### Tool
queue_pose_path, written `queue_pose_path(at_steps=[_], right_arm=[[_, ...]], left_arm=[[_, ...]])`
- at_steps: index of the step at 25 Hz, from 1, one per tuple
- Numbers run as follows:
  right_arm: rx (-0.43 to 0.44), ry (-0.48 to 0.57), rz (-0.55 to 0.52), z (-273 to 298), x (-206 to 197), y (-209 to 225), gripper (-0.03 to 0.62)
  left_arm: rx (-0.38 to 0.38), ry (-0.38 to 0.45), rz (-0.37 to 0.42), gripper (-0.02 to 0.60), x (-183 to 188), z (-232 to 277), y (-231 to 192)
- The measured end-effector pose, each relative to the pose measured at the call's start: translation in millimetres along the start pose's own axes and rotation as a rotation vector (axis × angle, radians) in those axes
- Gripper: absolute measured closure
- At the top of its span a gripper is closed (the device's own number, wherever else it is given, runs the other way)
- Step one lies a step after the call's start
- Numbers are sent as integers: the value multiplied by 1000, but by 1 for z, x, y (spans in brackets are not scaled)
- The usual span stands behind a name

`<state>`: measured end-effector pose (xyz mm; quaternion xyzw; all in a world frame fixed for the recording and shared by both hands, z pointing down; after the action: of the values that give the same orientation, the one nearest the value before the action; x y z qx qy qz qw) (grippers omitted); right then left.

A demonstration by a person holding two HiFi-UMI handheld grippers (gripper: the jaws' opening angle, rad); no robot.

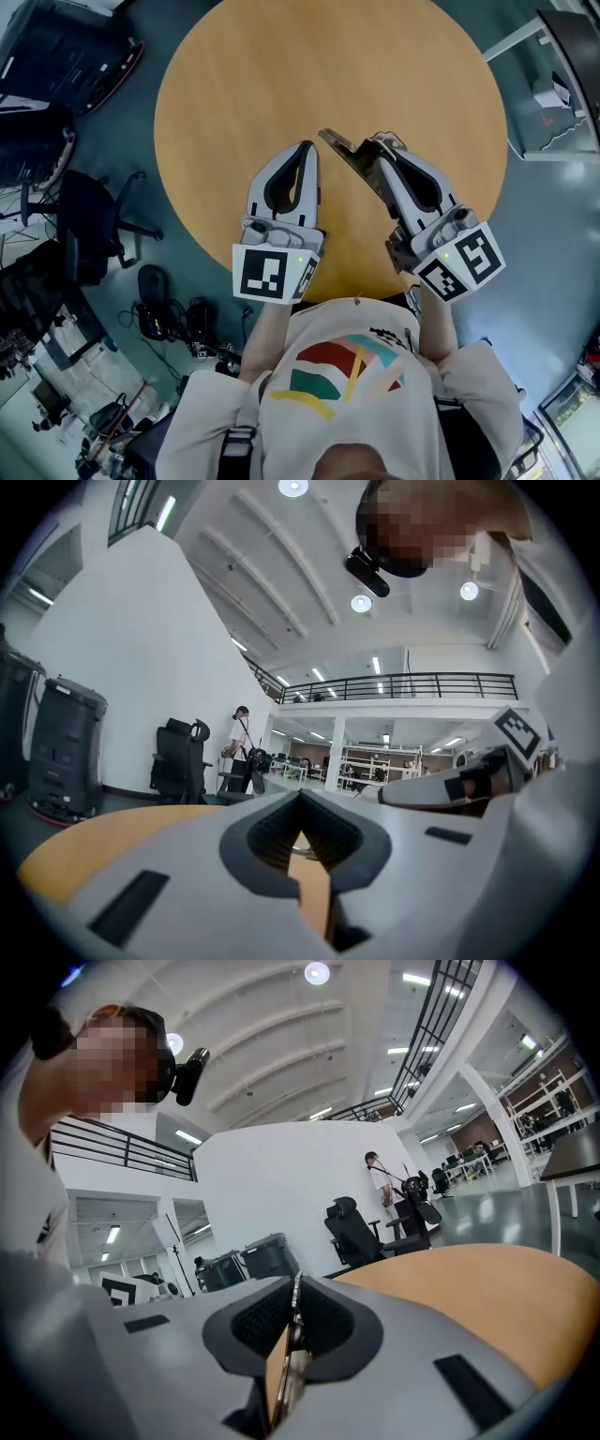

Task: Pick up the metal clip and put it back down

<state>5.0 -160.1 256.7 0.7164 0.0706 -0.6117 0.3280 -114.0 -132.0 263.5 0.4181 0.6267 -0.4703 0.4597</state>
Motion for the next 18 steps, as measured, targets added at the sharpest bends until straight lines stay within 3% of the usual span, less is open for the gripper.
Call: queue_pose_path(at_steps=[4,13,18], right_arm=[[52,-49,3,59,-21,-33,554],[178,-88,44,67,-37,-17,553],[269,-193,45,153,-96,-41,553]], left_arm=[[45,0,-14,538,9,-14,-61],[143,-6,20,538,-13,-27,-38],[240,-35,-1,538,-24,-56,-95]])
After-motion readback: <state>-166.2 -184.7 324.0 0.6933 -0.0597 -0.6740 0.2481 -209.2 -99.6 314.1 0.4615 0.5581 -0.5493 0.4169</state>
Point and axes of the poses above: the fingertips, and each gripper's own axes: z forward along the fingers, y to its right, x out of its top, the point moved 3 cm from there along -z, backward along the fingers, and after that the axes turned 9 degrees about y, right-handed, at the moved point
